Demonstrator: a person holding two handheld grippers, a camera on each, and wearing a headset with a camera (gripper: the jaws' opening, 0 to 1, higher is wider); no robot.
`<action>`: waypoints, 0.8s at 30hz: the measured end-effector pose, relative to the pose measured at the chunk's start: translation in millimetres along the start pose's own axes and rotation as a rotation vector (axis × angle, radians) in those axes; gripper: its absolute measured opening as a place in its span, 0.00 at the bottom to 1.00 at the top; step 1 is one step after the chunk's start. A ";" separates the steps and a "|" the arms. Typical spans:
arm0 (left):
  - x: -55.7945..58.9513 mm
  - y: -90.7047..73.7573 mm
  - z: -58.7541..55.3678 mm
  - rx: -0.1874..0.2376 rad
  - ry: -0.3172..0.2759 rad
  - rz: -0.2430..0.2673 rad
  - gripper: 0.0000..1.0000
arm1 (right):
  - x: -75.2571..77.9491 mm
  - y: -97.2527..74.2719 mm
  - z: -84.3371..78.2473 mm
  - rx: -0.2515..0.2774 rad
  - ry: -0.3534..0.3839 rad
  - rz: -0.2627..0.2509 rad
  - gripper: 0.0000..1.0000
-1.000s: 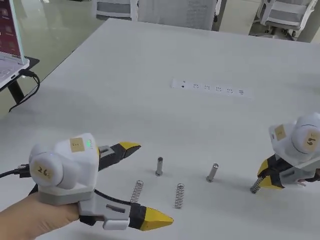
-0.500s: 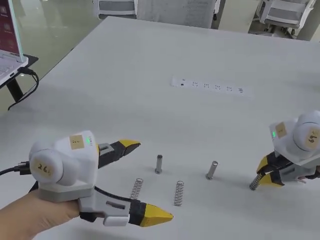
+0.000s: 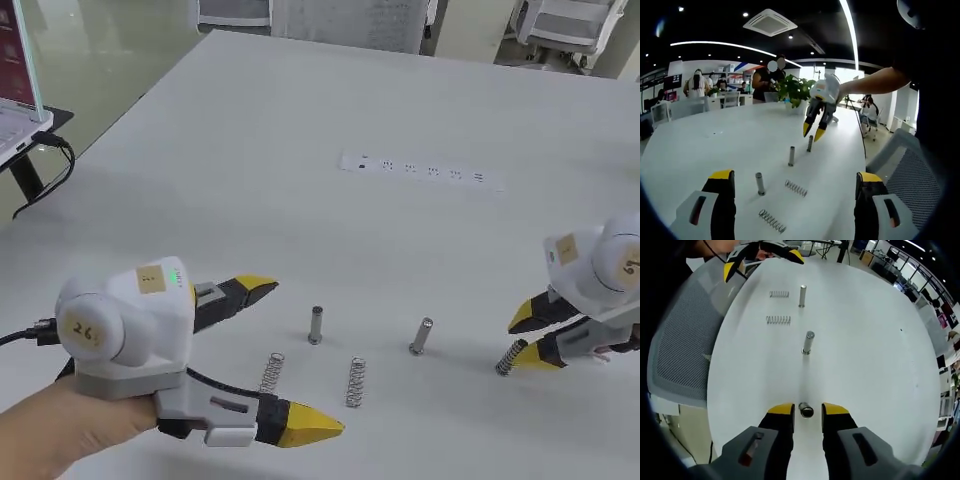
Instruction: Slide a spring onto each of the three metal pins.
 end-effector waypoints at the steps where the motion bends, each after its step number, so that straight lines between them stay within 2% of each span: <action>1: -0.1 -0.2 -0.2 -0.001 0.000 -0.001 0.98 | 0.3 -0.9 0.5 0.010 0.012 -0.008 0.21; 3: -0.5 -0.6 -0.3 -0.003 -0.002 0.002 0.98 | 1.0 -3.2 1.7 0.046 0.035 -0.024 0.24; 6: -0.5 -0.6 0.6 0.001 -0.004 0.002 0.98 | 1.0 -7.2 1.2 0.063 0.069 -0.041 0.27; 12: 0.0 1.1 1.7 0.002 -0.004 0.000 0.98 | -1.8 -16.7 5.0 0.157 0.155 -0.081 0.32; 15: 0.0 1.4 2.0 0.000 -0.002 0.000 0.98 | -2.3 -20.5 4.8 0.182 0.159 -0.108 0.35; 19: -0.3 1.4 2.6 0.002 -0.003 0.000 0.98 | -3.9 -26.7 7.3 0.247 0.209 -0.134 0.39; 24: -0.4 1.9 3.0 0.001 -0.003 0.000 0.98 | -7.2 -30.9 10.1 0.282 0.245 -0.150 0.42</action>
Point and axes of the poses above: the centre of the closed fingertips' face, and the gripper's own axes: y roughly forward along the fingers, x roughly to its right, z roughly out of its top, the point moved 8 cm from there along -y, roughly backward along the fingers, and after that the axes turned 10 degrees about -z, right-handed, at the moved point
